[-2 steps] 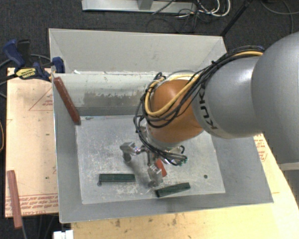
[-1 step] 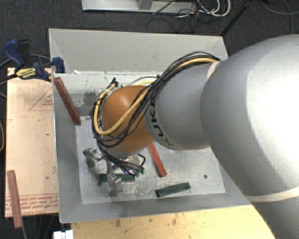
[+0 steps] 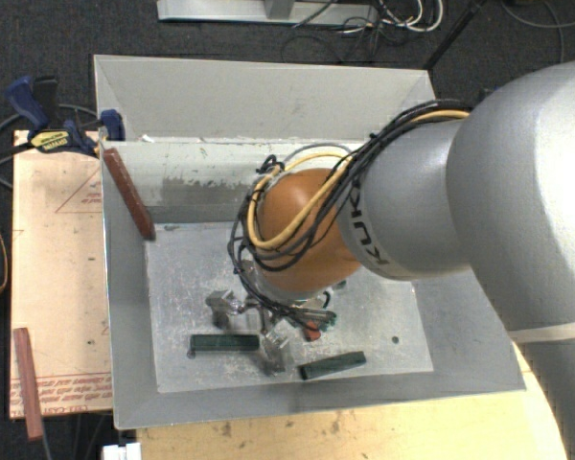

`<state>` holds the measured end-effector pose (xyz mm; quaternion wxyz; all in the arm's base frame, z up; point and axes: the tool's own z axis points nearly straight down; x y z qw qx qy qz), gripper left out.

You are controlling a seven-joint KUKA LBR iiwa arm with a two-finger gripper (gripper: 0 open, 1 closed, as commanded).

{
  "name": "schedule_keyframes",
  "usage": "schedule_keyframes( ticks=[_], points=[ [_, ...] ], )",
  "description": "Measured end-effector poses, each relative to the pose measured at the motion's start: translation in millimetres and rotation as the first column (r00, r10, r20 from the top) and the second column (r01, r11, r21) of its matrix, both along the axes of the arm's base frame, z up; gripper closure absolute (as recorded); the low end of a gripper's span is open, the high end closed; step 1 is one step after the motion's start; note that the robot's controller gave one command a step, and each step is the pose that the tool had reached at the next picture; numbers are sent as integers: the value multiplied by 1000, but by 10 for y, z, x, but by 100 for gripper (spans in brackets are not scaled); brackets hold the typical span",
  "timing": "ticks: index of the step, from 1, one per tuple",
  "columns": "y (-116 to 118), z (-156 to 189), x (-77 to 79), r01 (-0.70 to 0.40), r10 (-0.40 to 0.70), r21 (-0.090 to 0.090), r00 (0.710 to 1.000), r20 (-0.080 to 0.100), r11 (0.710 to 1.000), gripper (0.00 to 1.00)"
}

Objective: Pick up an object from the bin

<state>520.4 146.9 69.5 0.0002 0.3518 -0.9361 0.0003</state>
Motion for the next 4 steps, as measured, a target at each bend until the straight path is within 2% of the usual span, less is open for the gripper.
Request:
schedule_keyframes(
  ticks=[1,2,3,4],
  points=[
    [28,10,2,-3,3,3,1000,2,1000,100],
    [27,4,-2,-3,3,2,1000,1,1000,0],
    [28,11,3,-3,3,3,1000,2,1000,100],
    [-74,1447,80,-58,58,4,998,11,998,100]
  ],
)
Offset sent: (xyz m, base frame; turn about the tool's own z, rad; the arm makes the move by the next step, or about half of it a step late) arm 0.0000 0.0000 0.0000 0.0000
